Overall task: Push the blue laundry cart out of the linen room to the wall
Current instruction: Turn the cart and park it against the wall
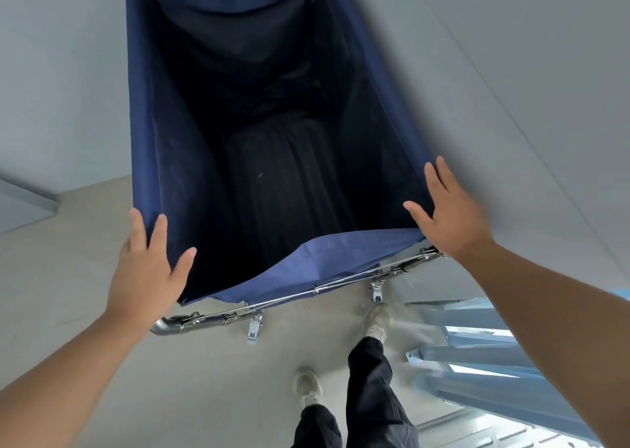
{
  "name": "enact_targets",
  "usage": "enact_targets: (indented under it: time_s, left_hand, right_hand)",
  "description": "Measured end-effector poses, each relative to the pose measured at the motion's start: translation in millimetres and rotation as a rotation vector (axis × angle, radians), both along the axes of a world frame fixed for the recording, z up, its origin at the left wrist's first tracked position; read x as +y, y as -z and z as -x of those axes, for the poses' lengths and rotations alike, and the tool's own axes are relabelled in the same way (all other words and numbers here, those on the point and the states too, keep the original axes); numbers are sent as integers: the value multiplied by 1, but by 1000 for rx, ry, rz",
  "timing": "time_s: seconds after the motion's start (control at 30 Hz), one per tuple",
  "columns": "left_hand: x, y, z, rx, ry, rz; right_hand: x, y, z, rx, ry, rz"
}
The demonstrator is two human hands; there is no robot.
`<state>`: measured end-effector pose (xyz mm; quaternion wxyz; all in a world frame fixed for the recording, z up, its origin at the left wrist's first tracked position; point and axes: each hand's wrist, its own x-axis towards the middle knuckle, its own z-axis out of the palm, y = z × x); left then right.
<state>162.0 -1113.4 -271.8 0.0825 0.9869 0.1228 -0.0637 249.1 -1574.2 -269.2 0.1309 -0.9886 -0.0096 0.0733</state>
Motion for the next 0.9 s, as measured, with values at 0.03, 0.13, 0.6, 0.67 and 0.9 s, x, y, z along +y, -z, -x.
enact_targets:
  time_s: [0.03, 0.13, 0.6, 0.67, 0.9]
  left_hand:
    - [0, -1, 0, 2, 2, -2]
    - [-2, -2, -1, 5, -4, -1]
    - [3, -2, -4, 25, 12, -6]
    - [5, 0, -4, 20, 31, -18]
    - [6, 4, -5, 6, 38, -20]
  right_hand:
    - [0, 0, 0, -1, 0, 2]
    - [1, -1, -1, 5, 9, 10]
    - [4, -3, 3, 9, 24, -13]
    - [4, -3, 2, 17, 29, -18]
    - [3, 1, -2, 0, 22, 19]
